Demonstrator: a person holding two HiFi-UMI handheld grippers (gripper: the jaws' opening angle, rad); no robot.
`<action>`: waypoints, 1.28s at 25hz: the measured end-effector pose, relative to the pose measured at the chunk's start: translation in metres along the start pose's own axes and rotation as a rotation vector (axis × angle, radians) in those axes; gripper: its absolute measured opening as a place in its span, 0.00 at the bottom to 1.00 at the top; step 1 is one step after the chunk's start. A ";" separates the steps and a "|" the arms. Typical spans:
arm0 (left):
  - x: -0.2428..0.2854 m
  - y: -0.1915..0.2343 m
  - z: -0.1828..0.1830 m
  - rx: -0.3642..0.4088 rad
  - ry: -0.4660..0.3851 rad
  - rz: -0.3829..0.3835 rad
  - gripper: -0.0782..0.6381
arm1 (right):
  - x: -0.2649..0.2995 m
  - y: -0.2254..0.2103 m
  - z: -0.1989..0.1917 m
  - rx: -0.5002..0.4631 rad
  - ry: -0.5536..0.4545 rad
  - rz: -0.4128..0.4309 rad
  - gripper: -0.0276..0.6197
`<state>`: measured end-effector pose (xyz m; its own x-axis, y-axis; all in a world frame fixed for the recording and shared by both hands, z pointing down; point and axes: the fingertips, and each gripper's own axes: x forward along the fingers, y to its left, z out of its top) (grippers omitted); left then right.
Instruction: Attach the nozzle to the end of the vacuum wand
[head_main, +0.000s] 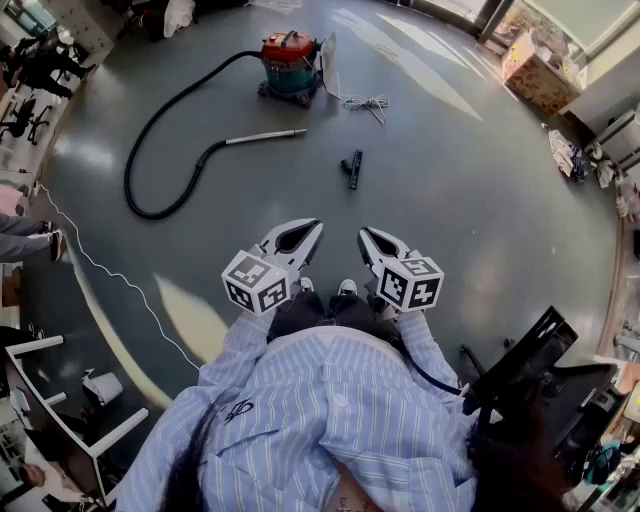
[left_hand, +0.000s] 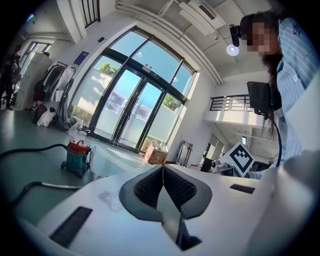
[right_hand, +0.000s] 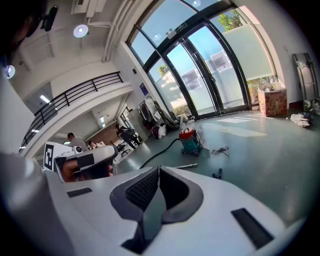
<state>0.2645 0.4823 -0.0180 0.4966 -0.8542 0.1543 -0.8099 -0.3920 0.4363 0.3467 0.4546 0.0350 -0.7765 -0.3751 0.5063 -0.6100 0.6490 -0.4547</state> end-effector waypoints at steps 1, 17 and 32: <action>0.000 0.002 0.000 -0.001 0.000 -0.001 0.12 | 0.002 -0.001 0.000 0.002 -0.001 0.000 0.07; -0.004 0.035 0.005 -0.014 0.014 -0.018 0.12 | 0.031 0.006 0.008 0.093 -0.031 0.018 0.07; -0.033 0.107 0.001 -0.105 0.004 -0.015 0.12 | 0.073 0.006 0.002 0.099 -0.019 -0.099 0.07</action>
<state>0.1613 0.4685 0.0224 0.5099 -0.8469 0.1506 -0.7654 -0.3669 0.5287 0.2861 0.4293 0.0676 -0.7142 -0.4473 0.5384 -0.6954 0.5404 -0.4736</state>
